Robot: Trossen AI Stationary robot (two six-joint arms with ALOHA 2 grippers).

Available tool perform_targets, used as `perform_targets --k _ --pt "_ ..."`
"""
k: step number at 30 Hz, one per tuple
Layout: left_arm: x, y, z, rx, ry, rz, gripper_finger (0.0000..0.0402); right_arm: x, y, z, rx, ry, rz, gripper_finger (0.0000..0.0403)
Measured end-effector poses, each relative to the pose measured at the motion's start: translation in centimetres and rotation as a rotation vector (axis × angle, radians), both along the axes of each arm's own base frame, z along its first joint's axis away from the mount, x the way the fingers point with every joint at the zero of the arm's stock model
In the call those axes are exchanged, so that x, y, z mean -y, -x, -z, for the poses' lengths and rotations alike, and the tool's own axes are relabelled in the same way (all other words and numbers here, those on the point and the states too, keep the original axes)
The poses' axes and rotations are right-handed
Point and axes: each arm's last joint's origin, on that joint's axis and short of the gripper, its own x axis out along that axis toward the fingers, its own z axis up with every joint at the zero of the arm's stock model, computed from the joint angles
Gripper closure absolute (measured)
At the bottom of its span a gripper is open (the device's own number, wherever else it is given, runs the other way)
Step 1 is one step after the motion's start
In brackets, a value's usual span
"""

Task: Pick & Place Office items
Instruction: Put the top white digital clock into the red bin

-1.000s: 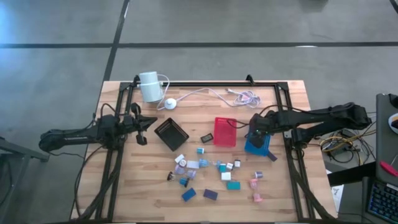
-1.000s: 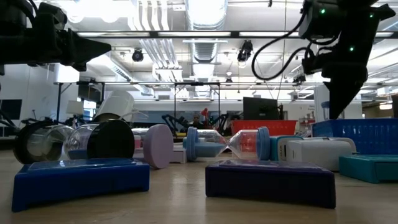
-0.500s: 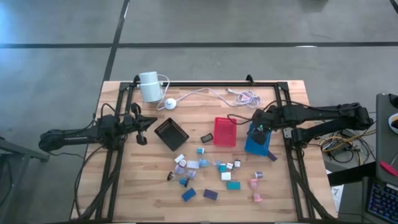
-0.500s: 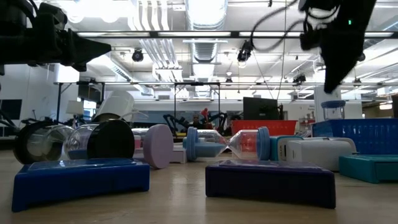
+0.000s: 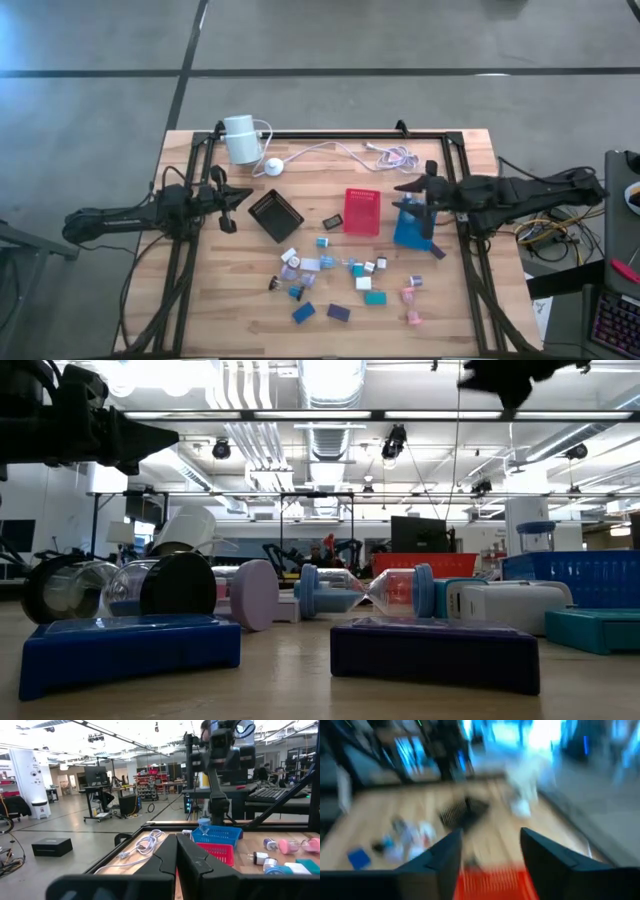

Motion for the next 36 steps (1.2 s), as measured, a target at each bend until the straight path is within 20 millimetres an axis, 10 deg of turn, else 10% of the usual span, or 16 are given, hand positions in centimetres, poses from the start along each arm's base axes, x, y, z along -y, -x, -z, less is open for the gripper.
perform_targets --k 8,19,36 --pt "0.0 0.0 0.0 -0.002 0.009 0.001 0.0392 -0.4 1.7 3.5 0.241 0.066 -0.120 0.0382" --pt "-0.1 -0.1 0.8 -0.096 -0.023 -0.023 0.0392 -0.2 3.0 9.4 0.307 0.038 -0.147 0.0394" --pt "-0.1 -0.1 0.4 -0.062 -0.063 -0.032 0.0392 -0.2 3.9 10.0 0.360 0.073 -0.215 0.0394"
